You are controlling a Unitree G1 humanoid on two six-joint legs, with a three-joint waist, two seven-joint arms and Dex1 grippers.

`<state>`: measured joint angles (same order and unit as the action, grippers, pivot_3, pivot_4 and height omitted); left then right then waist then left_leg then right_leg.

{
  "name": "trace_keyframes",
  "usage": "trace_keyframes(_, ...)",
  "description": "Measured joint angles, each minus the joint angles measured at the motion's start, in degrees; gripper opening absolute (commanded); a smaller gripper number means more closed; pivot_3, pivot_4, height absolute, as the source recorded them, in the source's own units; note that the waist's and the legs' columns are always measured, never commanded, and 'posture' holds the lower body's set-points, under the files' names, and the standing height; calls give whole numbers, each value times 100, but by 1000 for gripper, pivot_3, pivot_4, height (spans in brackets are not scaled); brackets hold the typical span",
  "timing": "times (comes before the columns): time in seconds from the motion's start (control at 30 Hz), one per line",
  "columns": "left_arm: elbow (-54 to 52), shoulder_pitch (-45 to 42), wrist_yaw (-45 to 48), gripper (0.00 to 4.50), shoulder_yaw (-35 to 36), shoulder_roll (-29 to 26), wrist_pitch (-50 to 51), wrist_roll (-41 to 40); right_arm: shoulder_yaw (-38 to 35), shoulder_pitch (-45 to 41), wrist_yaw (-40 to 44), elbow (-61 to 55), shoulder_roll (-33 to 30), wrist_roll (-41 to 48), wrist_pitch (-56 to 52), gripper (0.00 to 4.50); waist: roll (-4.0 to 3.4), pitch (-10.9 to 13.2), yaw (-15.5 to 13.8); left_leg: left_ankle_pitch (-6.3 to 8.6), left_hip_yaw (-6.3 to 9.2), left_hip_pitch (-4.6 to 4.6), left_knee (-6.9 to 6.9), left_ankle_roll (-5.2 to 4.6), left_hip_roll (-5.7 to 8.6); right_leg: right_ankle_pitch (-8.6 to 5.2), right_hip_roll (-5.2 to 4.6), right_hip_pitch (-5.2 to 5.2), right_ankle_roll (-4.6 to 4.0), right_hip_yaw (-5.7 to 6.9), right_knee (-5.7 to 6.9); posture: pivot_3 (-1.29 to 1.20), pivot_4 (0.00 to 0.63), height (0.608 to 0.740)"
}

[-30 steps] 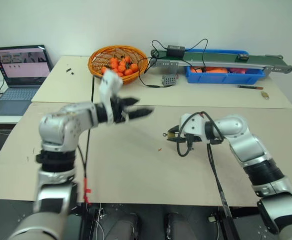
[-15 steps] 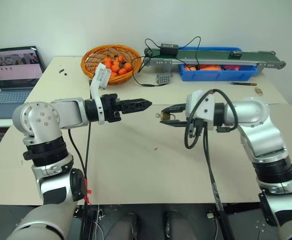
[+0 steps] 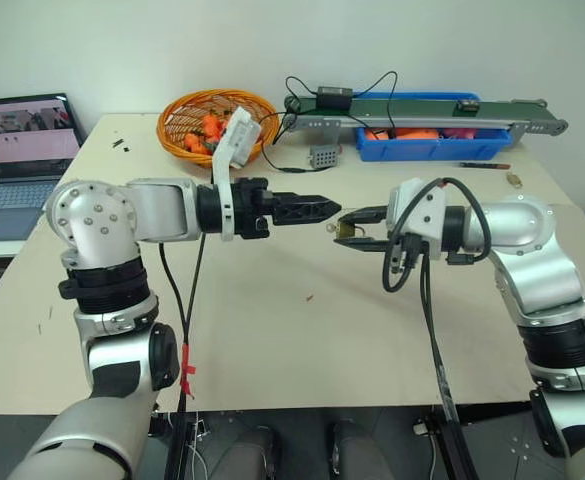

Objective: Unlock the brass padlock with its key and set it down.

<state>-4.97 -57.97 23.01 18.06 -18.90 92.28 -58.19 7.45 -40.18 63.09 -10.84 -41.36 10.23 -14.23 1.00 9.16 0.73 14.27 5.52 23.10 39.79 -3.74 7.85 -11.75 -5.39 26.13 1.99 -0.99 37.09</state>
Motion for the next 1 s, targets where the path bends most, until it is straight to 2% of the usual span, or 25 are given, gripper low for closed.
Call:
trace_keyframes(0.27,148,19,-465,4500,98,64,0,-368,-3,-122,0,20,-71,4,0,904,0,0,-13,0,0,0,2,0,1,0,0,-1,0,1,0,0,150,740)
trace_keyframes(0.33,169,52,-669,3911,180,208,0,-395,-6,-139,-1,30,-101,4,0,904,0,0,-15,0,0,1,2,0,1,0,-1,-1,0,1,-1,0,150,740)
trace_keyframes(0.37,171,55,-676,3754,186,216,0,-395,-6,-140,-1,31,-101,4,0,904,0,0,-14,0,0,1,2,0,2,0,-1,-1,0,1,-1,0,150,740)
trace_keyframes(0.43,184,77,-791,2990,228,292,0,-406,-9,-140,-13,35,-106,4,0,904,0,0,-14,0,-1,1,2,0,1,0,-1,-1,0,0,-1,0,150,740)
trace_keyframes(0.67,323,90,-1250,793,321,532,0,-544,-84,-140,-65,35,-128,7,-9,904,0,0,-23,0,-1,1,2,0,1,0,-1,-2,0,0,-1,0,150,740)
trace_keyframes(1.0,493,-49,-2214,793,337,737,0,-1233,-143,-153,-117,17,-184,9,-48,904,0,0,-24,0,-2,2,2,0,1,0,-2,-1,0,-1,0,0,150,740)
